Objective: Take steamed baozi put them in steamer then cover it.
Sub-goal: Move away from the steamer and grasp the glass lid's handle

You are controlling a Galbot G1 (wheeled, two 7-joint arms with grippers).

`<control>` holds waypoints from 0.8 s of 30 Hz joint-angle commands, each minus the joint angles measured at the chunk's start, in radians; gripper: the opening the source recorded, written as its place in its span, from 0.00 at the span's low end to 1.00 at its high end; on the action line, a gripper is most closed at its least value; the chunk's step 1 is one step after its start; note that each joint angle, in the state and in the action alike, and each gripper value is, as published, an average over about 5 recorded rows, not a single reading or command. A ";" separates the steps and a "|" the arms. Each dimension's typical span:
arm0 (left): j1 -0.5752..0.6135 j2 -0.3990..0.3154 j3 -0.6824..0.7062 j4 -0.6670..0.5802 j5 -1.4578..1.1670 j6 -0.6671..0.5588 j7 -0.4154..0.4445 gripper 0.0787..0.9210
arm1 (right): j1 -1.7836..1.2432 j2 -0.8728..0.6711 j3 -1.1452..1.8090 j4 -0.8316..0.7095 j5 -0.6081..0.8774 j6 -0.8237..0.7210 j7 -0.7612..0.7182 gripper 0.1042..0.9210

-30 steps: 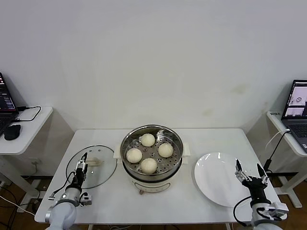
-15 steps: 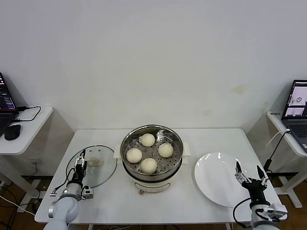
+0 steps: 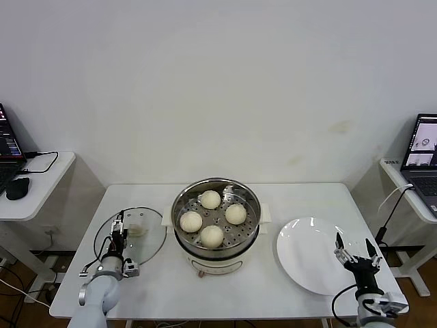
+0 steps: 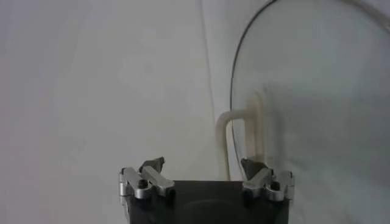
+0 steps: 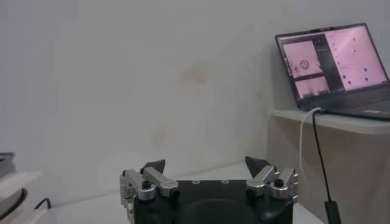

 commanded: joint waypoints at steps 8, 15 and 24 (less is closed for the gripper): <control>-0.035 -0.013 0.009 0.045 -0.038 0.049 -0.017 0.88 | 0.000 0.004 -0.002 -0.006 -0.005 0.000 -0.002 0.88; -0.023 -0.014 0.004 0.052 -0.054 0.045 -0.026 0.84 | -0.006 0.004 -0.001 -0.005 -0.006 0.002 -0.003 0.88; -0.031 -0.015 0.008 0.058 -0.057 0.037 -0.014 0.54 | -0.014 0.008 -0.002 0.001 -0.010 0.004 -0.004 0.88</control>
